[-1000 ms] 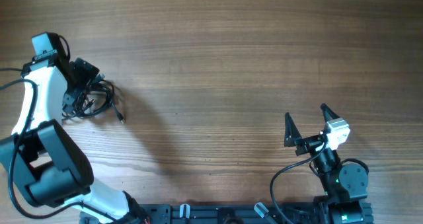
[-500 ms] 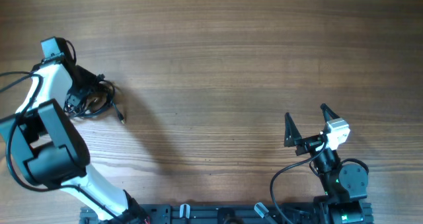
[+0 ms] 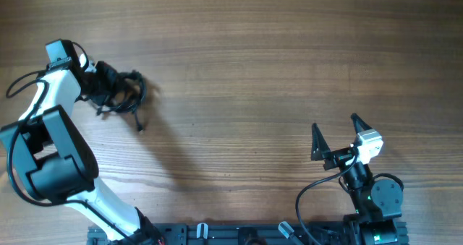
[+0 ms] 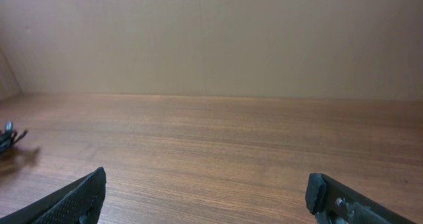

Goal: Untangle cables
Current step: 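Move the left gripper over the black cable bundle and descend, then grasp the black cable bundle with the left gripper, then lift the cable bundle with the left gripper toward table center, then reach the right gripper to the hanging cable loops beside left gripper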

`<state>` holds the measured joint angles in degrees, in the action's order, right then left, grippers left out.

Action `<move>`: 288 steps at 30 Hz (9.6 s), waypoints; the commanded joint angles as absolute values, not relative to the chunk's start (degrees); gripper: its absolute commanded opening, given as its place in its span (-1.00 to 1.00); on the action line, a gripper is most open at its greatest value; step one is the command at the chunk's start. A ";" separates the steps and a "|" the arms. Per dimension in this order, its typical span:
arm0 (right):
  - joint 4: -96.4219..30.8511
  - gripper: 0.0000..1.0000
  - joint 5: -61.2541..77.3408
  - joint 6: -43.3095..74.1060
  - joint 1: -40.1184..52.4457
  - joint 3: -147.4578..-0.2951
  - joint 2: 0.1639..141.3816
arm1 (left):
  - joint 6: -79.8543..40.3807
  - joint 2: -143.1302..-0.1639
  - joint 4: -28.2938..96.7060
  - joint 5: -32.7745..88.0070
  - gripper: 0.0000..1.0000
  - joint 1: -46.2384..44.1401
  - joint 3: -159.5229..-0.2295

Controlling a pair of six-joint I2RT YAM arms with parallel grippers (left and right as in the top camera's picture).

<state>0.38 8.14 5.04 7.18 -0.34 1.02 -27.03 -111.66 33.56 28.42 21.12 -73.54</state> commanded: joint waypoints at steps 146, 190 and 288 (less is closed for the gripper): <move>0.60 0.99 9.08 4.62 7.25 -0.30 1.02 | -11.05 -100.18 48.93 -15.42 -0.92 -23.97 -82.46; 0.60 0.99 9.08 4.62 7.25 -0.30 1.02 | -15.88 -110.83 46.50 4.91 -0.92 -25.02 -82.08; -17.65 -0.73 14.68 48.45 22.50 -67.88 95.70 | 15.35 -110.78 44.56 52.82 -0.92 -13.41 -82.08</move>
<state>-17.96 17.91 48.34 22.81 -67.18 95.44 15.49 -110.48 44.49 51.22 -13.34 -82.02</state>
